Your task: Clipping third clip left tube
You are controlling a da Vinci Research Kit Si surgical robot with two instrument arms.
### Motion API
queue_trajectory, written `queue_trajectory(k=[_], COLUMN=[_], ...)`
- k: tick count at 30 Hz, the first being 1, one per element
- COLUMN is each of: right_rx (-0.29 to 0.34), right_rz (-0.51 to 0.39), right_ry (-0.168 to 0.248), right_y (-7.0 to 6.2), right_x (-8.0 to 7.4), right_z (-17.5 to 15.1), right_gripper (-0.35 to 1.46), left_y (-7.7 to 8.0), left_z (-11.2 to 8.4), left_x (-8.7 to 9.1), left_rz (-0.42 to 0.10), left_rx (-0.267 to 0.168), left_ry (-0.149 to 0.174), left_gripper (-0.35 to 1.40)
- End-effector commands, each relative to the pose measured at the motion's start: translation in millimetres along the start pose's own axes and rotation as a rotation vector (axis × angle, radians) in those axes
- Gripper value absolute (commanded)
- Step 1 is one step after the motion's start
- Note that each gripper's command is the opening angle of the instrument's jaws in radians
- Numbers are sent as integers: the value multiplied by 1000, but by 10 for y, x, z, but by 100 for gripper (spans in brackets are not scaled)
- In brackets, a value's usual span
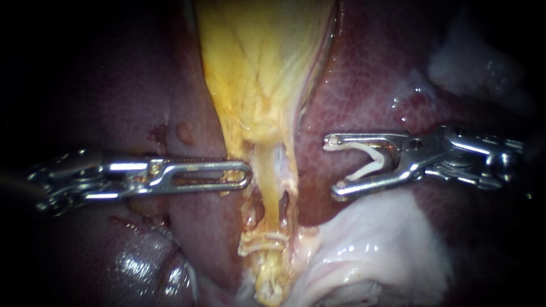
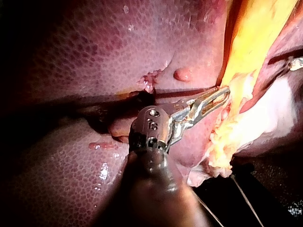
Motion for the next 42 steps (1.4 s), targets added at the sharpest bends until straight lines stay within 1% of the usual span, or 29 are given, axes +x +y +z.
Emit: queue_trajectory(k=[1, 4, 7, 10, 11, 13, 15, 17, 18, 20, 24, 27, 31, 34, 36, 39, 42], right_rx=[0, -3, -1, 1, 2, 6, 14, 23, 29, 37, 47, 47, 39, 39, 41, 50, 64], right_rz=[0, 0, -1, -10, -15, -28, -27, -14, -9, 8, 18, 26, 42, 51, 63, 65, 79], right_ry=[0, 0, -1, -7, -11, -21, -28, -30, -37, -54, -70, -87, -99, -100, -103, -88, -65], right_y=[0, 0, 0, 1, 2, 5, 8, 10, 12, 15, 19, 25, 36, 43, 45, 45, 43], right_x=[0, -1, -6, -16, -22, -33, -49, -65, -76, -94, -121, -137, -153, -159, -159, -154, -146], right_z=[0, 0, 2, 8, 13, 21, 34, 47, 56, 72, 98, 111, 123, 132, 138, 147, 153], right_gripper=[60, 60, 60, 60, 60, 60, 60, 60, 60, 60, 60, 60, 60, 60, 60, 60, 60], left_y=[0, -3, -6, -11, -13, -16, -18, -20, -20, -20, -19, -20, -25, -28, -28, -27, -27], left_z=[-1, -8, -30, -58, -70, -85, -98, -108, -112, -116, -118, -118, -119, -119, -119, -119, -119], left_x=[0, -6, -20, -36, -42, -49, -54, -57, -59, -60, -60, -59, -58, -57, -57, -56, -56], left_rz=[0, -3, -10, -20, -25, -31, -42, -40, -42, -44, -45, -45, -40, -41, -41, -40, -40], left_rx=[0, 7, -1, -7, -7, -8, -9, -11, -13, -12, -12, -12, -15, -16, -16, -16, -17], left_ry=[0, 7, 2, -23, -33, -48, -59, -67, -71, -74, -78, -78, -80, -81, -81, -81, -82], left_gripper=[-35, -35, -35, -35, -35, -35, -35, -35, -35, -35, -35, -35, -35, -35, -35, -35, -35])
